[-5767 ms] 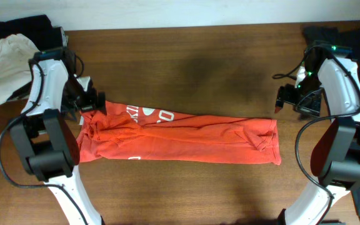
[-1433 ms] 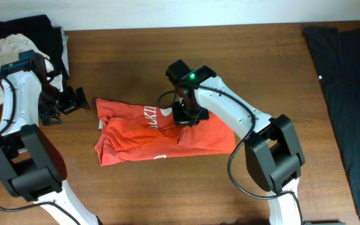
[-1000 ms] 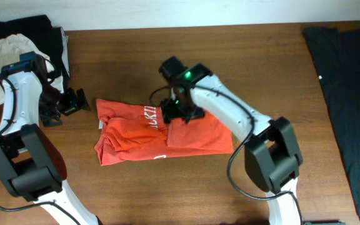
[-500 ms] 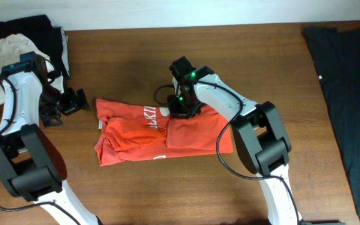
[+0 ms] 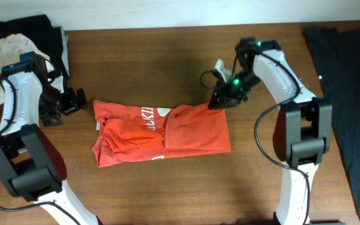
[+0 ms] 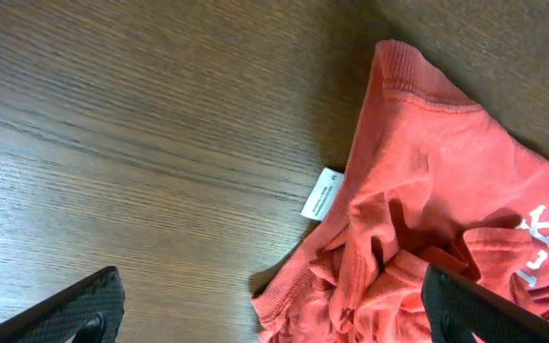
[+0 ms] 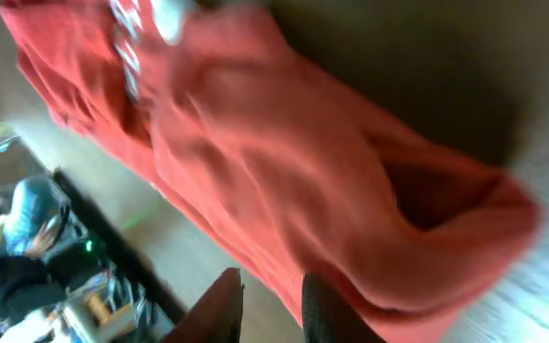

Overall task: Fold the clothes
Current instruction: 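Release and raise the right gripper away from the shirt, then grasp the left end of the shirt with the left gripper and fold rightward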

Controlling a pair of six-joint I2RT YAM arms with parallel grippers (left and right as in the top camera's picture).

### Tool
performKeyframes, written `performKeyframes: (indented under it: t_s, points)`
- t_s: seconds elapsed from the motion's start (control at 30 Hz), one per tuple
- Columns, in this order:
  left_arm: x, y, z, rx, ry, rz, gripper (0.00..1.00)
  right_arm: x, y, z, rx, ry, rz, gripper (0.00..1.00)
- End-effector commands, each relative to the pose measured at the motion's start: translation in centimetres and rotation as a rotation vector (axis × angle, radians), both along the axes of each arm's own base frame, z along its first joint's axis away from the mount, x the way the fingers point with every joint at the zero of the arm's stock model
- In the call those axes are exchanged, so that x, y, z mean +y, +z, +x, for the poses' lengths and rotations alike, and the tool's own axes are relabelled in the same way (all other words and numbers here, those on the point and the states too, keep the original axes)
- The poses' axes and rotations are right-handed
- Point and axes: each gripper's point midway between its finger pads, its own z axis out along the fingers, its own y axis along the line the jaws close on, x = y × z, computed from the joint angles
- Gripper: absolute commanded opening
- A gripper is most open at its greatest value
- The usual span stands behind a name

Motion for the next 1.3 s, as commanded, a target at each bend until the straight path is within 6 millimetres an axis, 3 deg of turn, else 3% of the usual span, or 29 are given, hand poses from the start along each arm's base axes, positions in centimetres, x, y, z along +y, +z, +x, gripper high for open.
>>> performKeyframes:
  t_s: [0.0, 0.03, 0.1, 0.17, 0.2, 0.27, 0.3, 0.37, 0.43, 0.47, 0.5, 0.6, 0.63, 0.67, 0.7, 0.77, 0.8, 0.87, 0.93, 0.97, 1.0, 1.07, 1.1, 1.13, 1.27]
  points:
    - [-0.3, 0.6, -0.1, -0.012, 0.001, -0.004, 0.99, 0.5, -3.0, -1.4, 0.014, 0.01, 0.094, 0.25]
    - [-0.3, 0.6, -0.1, -0.012, 0.001, -0.004, 0.99, 0.2, -3.6, -1.3, 0.019, 0.001, 0.093, 0.26]
    - [-0.3, 0.6, -0.1, -0.012, 0.001, -0.004, 0.99, -3.0, -6.0, 0.5, 0.022, -0.088, 0.085, 0.29]
    - [-0.3, 0.6, -0.1, -0.013, 0.001, -0.004, 0.99, -5.1, -6.8, 1.4, 0.01, -0.136, 0.076, 0.31]
    - [-0.2, 0.6, 0.0, -0.016, 0.001, -0.003, 0.99, -5.9, -7.1, 1.8, 0.001, -0.151, 0.067, 0.38]
    - [-0.2, 0.6, 0.0, -0.018, 0.001, -0.003, 0.99, -6.2, -6.8, 2.7, -0.03, -0.16, 0.07, 0.44]
    - [-0.2, 0.6, 0.1, -0.019, 0.001, -0.002, 0.99, -6.4, -5.1, 3.3, -0.026, -0.17, 0.075, 0.44]
    - [-0.2, 0.6, 0.0, -0.019, 0.001, -0.002, 0.99, -6.9, 0.6, 3.7, 0.003, -0.168, 0.091, 0.42]
    - [-0.2, 0.6, 0.0, -0.019, 0.001, -0.002, 0.99, -6.1, 6.8, 1.8, -0.051, -0.019, 0.162, 0.46]
    - [-0.2, 0.6, 0.1, -0.02, 0.001, -0.002, 0.99, -5.7, 7.0, 1.5, -0.054, -0.003, 0.149, 0.56]
    - [-0.2, 0.6, 0.1, -0.019, 0.001, -0.002, 0.99, -4.6, 6.0, 0.4, -0.013, 0.035, 0.143, 0.63]
    - [-0.2, 0.6, 0.1, -0.019, 0.001, -0.002, 0.99, -1.8, 1.8, -3.8, 0.113, 0.139, 0.151, 0.63]
    - [-0.2, 0.6, 0.1, -0.019, 0.001, -0.002, 0.99, -1.3, -1.0, -5.5, 0.155, 0.154, 0.148, 0.67]
    - [-0.2, 0.6, 0.0, -0.019, 0.001, -0.002, 0.99, -1.5, -3.3, -6.6, 0.172, 0.15, 0.144, 0.73]
    - [-0.2, 0.6, 0.0, -0.019, 0.001, -0.002, 0.99, -3.1, -6.4, -7.3, 0.23, 0.065, 0.054, 0.78]
    - [-0.2, 0.6, 0.0, -0.019, 0.001, -0.002, 0.99, -4.7, -8.7, -8.1, 0.255, 0.016, -0.008, 0.78]
    - [-0.2, 0.6, 0.1, -0.019, 0.001, -0.002, 0.99, -5.4, -8.9, -7.7, 0.246, -0.008, -0.006, 0.78]
    - [-0.2, 0.6, 0.1, -0.019, 0.001, -0.002, 0.99, -5.8, -5.9, -5.5, 0.216, -0.058, 0.055, 0.78]
    - [-0.3, 0.6, 0.1, -0.023, 0.001, -0.007, 0.99, -5.3, 0.9, -1.6, 0.08, -0.041, 0.144, 0.82]
    - [-1.1, 0.6, 0.5, -0.048, -0.025, -0.055, 0.99, -5.3, 4.4, 0.6, -0.006, -0.044, 0.149, 0.93]
    - [-2.9, 0.6, 0.9, -0.093, -0.085, -0.154, 0.99, -5.4, 6.4, 2.3, -0.067, -0.068, 0.134, 0.99]
    - [-5.1, 0.1, 0.5, -0.119, -0.128, -0.282, 0.99, -6.7, 8.5, 4.8, -0.139, -0.146, 0.037, 0.99]
    - [-6.3, -1.1, -0.7, -0.106, -0.157, -0.346, 0.99, -9.4, 9.4, 7.3, -0.198, -0.267, -0.097, 0.99]
    - [-7.4, -1.8, -1.5, -0.107, -0.178, -0.408, 0.99, -10.8, 9.6, 8.3, -0.235, -0.306, -0.138, 0.99]
    - [-9.8, -4.5, -4.6, -0.055, -0.165, -0.522, 0.99, -16.2, 9.6, 9.5, -0.272, -0.41, -0.181, 0.99]
